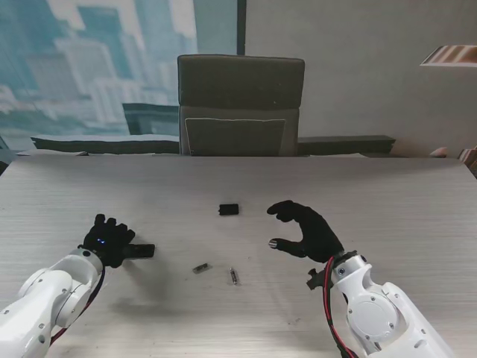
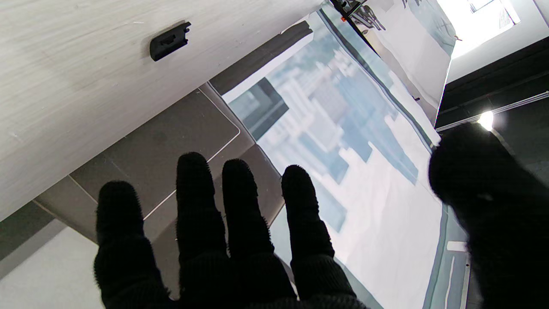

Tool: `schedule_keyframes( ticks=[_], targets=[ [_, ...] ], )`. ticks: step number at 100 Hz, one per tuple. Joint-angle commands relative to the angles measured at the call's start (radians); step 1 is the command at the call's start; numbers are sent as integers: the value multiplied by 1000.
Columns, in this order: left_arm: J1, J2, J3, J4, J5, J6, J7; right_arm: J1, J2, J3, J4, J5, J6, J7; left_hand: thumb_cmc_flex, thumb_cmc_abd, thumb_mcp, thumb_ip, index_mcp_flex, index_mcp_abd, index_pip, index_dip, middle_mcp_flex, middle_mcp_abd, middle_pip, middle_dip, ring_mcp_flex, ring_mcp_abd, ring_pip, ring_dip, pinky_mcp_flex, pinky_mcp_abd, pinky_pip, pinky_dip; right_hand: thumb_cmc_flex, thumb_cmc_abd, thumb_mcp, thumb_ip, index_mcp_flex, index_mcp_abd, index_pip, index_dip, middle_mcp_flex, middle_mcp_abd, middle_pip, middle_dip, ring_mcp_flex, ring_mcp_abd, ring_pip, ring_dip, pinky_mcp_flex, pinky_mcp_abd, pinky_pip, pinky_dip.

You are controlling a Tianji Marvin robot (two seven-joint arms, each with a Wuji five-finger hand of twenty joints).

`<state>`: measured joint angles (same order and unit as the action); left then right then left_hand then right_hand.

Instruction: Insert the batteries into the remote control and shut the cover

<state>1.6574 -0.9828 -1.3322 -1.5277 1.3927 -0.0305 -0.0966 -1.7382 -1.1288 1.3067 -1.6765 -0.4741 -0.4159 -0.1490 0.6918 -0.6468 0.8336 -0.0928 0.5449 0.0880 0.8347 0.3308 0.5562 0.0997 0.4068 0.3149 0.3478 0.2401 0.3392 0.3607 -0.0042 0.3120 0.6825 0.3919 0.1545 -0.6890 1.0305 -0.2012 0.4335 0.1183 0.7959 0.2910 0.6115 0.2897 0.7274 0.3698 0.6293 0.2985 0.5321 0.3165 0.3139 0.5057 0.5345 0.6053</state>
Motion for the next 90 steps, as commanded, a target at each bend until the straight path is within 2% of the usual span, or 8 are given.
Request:
schedule_keyframes(
  ticks=[1,26,32,49,73,90],
  targets=[
    [-34,-16,42,4,-22,-22,-31,-3,-4,-2,-5,6,4,13,38,70,14,10,162,-234,192,46,13,21,16,16,0,13,6,6,-19,18,17,-22,11,18,-18,35,19,-12,-12,-6,18,17,2,-1,11,14,3,20,3,25,-10,10],
    [-216,-17,230,57,-86,0,-60,5,-5,-8,-4,44,12,30,40,96,-13,9,151,-213,196,48,36,27,27,20,12,24,14,11,-16,16,25,-19,18,22,-20,37,24,-9,-12,-6,22,17,2,-1,13,17,5,21,5,26,-9,10],
    [-258,-19,278,73,-106,11,-68,9,-5,-10,-2,48,11,33,42,98,-18,10,153,-191,196,47,46,27,33,24,15,25,15,12,-13,14,28,-17,18,22,-21,37,23,-8,-13,-7,22,17,2,-1,13,16,6,21,5,27,-8,10],
    [-355,-23,400,115,-136,68,-76,16,-3,-17,3,65,21,49,37,102,-25,16,166,-166,206,47,66,26,45,30,28,32,23,16,-8,13,41,-9,21,24,-22,38,24,-7,-13,-7,21,18,3,0,12,18,6,21,5,28,-8,9],
    [-454,-26,519,179,-219,61,-86,25,-2,-38,7,82,59,68,40,109,-36,14,161,-165,200,41,62,30,41,29,23,33,21,16,-11,13,42,-8,45,20,-17,43,23,-5,-13,-6,21,19,5,1,12,17,8,22,7,26,-7,9],
    [-476,-28,561,198,-258,55,-88,39,0,-62,16,82,78,78,32,117,-53,11,160,-168,197,41,59,32,39,28,20,36,19,16,-13,11,40,-9,52,16,-15,45,22,-4,-10,-5,19,17,9,3,12,17,12,24,8,26,-6,9]
  ],
)
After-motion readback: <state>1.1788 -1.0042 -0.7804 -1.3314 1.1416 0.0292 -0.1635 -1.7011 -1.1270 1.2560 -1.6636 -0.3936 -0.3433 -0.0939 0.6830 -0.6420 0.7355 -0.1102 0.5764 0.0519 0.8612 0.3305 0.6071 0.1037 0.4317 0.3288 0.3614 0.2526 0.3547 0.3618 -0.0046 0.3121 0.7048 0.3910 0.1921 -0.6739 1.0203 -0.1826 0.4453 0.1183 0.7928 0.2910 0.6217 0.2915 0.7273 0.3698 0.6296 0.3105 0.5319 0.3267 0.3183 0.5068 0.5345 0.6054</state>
